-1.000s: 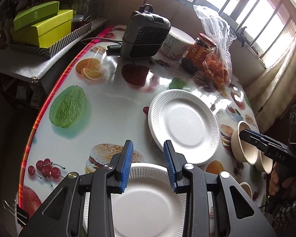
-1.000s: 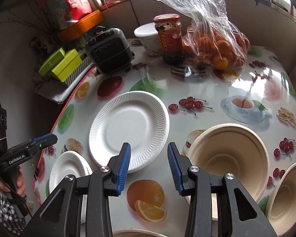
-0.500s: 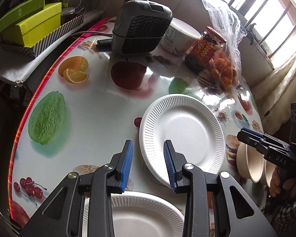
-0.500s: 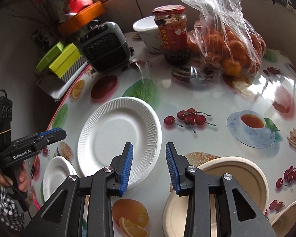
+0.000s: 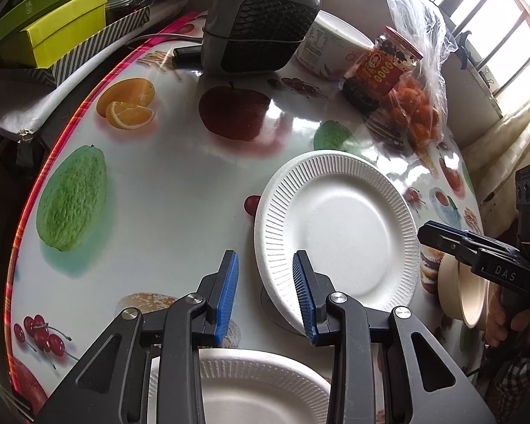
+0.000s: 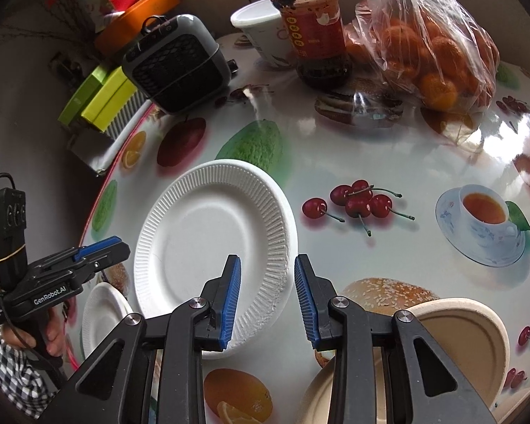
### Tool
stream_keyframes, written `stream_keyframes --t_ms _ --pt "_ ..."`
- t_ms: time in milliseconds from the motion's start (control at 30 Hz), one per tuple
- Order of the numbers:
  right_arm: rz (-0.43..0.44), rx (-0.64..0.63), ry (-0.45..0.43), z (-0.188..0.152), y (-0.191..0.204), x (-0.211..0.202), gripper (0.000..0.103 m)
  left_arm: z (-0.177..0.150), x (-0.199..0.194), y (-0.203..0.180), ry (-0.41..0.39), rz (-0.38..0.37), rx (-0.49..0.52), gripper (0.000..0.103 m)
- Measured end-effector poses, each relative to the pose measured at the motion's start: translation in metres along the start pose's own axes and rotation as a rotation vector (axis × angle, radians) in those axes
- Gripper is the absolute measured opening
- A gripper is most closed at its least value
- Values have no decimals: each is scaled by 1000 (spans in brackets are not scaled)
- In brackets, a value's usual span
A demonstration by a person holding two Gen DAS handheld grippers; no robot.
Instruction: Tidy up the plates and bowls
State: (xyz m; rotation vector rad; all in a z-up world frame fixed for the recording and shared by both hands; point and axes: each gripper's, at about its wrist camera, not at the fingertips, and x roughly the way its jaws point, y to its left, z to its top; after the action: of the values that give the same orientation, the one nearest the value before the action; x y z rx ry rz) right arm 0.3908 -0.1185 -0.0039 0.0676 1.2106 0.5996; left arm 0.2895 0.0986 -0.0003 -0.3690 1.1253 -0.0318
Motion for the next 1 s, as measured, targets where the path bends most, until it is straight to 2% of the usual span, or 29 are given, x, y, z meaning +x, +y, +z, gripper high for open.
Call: stream_keyframes --t_ms 633,800,1000 --pt "-16 26 21 -2 -5 9 28 7 13 3 28 -14 -7 33" --pt "-17 29 24 -1 -5 12 24 7 17 4 35 -28 -17 33" --pt "-24 29 24 -2 -5 12 21 6 17 7 39 -32 -31 25"
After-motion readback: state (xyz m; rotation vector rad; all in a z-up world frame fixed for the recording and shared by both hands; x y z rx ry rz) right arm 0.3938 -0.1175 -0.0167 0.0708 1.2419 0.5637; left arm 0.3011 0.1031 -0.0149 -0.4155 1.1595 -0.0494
